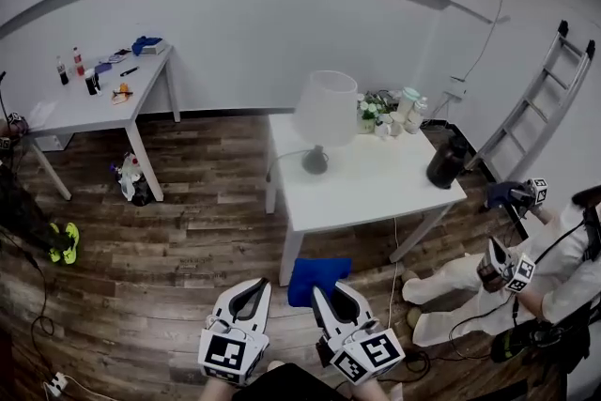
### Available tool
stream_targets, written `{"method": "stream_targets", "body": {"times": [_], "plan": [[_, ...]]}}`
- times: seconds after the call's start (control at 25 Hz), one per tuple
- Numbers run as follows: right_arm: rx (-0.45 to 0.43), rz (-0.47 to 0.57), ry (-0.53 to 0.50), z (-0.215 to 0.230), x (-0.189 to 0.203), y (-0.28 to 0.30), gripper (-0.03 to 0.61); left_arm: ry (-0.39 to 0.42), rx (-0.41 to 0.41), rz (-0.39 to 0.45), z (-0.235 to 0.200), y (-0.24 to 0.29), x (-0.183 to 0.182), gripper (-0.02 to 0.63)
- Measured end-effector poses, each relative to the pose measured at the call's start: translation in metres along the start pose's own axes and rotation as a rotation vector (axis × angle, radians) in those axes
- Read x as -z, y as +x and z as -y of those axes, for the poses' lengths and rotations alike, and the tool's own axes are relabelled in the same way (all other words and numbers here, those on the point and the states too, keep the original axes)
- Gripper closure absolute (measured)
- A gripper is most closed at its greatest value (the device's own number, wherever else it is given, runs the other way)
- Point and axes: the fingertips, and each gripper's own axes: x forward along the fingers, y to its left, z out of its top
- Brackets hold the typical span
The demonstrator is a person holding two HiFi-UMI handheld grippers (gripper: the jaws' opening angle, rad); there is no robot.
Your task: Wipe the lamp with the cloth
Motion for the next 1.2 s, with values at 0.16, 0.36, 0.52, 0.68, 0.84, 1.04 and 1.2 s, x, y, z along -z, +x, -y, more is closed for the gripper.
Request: {"method": "stream_targets", "body": {"times": [0.16,0.36,0.52,0.68,0.84,1.04,1.2], "plan": [[-0.033,-0.012,0.005,0.023,0.001,0.027,0.503,-0.016,-0.022,0.015,-0.010,0.027,0.000,0.601],[-0.065,-0.022,0.020,0.040,0.003,0.050,0.503,-0.013,-0.056,0.001,-0.026,0.050,-0.001,0.603],[-0.060,-0.031,0.029,0.056,0.007,0.066,0.503,-0.021,-0.053,-0.011,-0.036,0.072,0.003,0.603],[-0.027,-0.030,0.032,0.081,0.006,0.085,0.503,-0.033,-0.017,-0.024,-0.047,0.105,0.010,0.603],[0.013,-0.026,0.028,0.110,0.000,0.111,0.503,-0.034,0.017,-0.022,-0.070,0.149,0.005,0.603],[0.037,0.002,0.031,0.149,-0.009,0.154,0.503,-0.031,0.080,-0.021,-0.099,0.214,-0.003,0.603],[-0.005,0.041,0.022,0.166,-0.028,0.195,0.503,-0.035,0.118,-0.011,-0.127,0.261,-0.015,0.603]]}}
